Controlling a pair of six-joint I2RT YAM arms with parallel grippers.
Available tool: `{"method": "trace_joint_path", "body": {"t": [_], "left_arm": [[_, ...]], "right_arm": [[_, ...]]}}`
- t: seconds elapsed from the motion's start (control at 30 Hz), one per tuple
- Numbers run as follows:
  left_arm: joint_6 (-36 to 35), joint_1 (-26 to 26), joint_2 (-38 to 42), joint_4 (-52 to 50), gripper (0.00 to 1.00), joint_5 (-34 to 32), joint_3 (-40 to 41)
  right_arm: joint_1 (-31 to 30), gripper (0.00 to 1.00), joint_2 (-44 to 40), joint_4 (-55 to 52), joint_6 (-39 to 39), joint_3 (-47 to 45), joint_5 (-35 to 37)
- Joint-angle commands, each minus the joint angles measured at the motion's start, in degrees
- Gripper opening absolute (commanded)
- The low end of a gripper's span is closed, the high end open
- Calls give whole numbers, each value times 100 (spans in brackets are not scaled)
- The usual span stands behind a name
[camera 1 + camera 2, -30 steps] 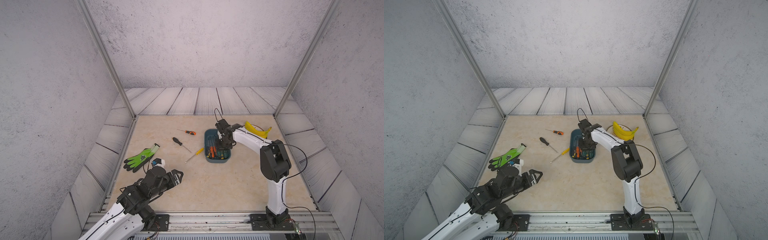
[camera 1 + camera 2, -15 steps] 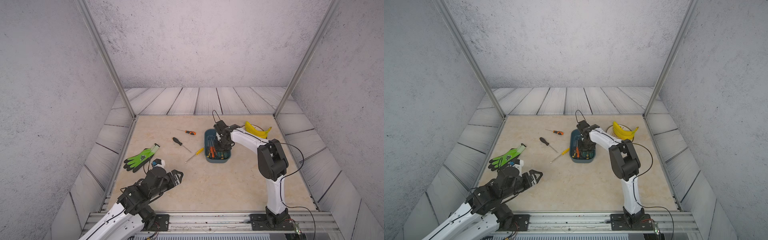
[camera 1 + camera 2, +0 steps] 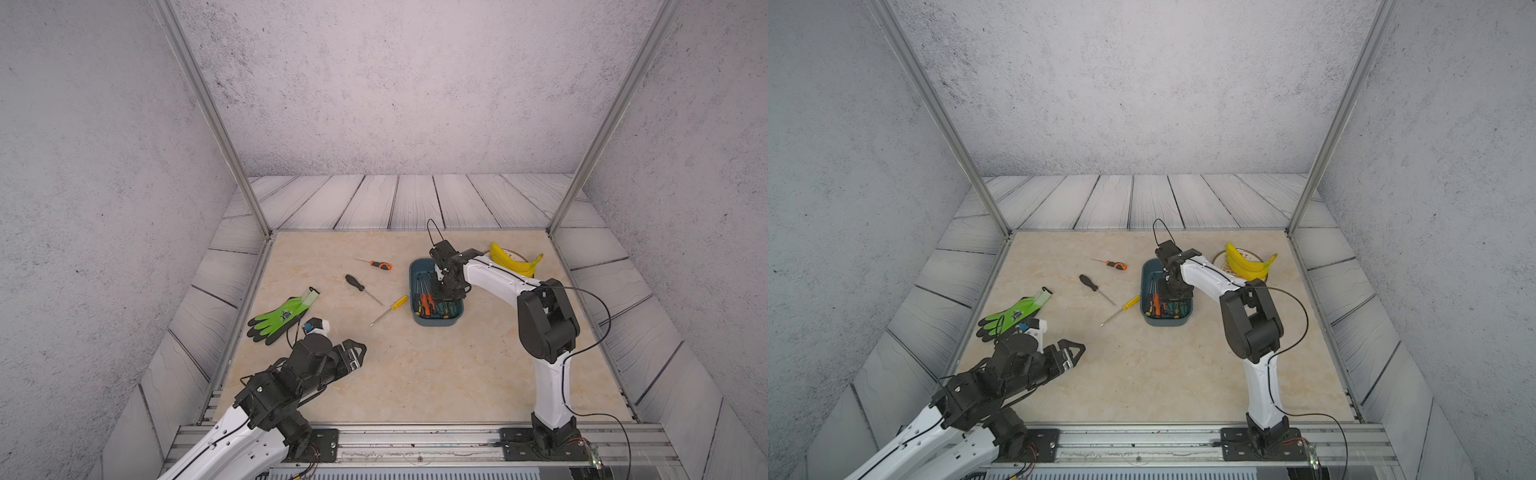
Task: Put the screwdriver on the desktop into the storage box
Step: Place the screwdriver in the storage box.
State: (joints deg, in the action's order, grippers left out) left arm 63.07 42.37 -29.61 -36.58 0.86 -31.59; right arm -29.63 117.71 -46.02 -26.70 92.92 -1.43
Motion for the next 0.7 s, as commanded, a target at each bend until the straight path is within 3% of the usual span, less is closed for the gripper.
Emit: {"method": "trace_joint_path", "body": {"t": [0.0, 0.23, 0.4, 0.67], "left_arm": [[-13, -36, -36, 154, 81, 12, 45], [-142, -42, -321, 197, 81, -8, -137], [-298, -66, -943, 66, 81, -20, -509], [-595, -266, -1984, 110, 78, 147, -1106]], "right_arm": [[63, 44, -300, -167, -8, -146, 146], [61, 45, -1094, -188, 28, -267, -13], [55, 45, -1858, -202, 86, -571, -132], [55, 44, -3193, -76, 166, -1807, -375]]}}
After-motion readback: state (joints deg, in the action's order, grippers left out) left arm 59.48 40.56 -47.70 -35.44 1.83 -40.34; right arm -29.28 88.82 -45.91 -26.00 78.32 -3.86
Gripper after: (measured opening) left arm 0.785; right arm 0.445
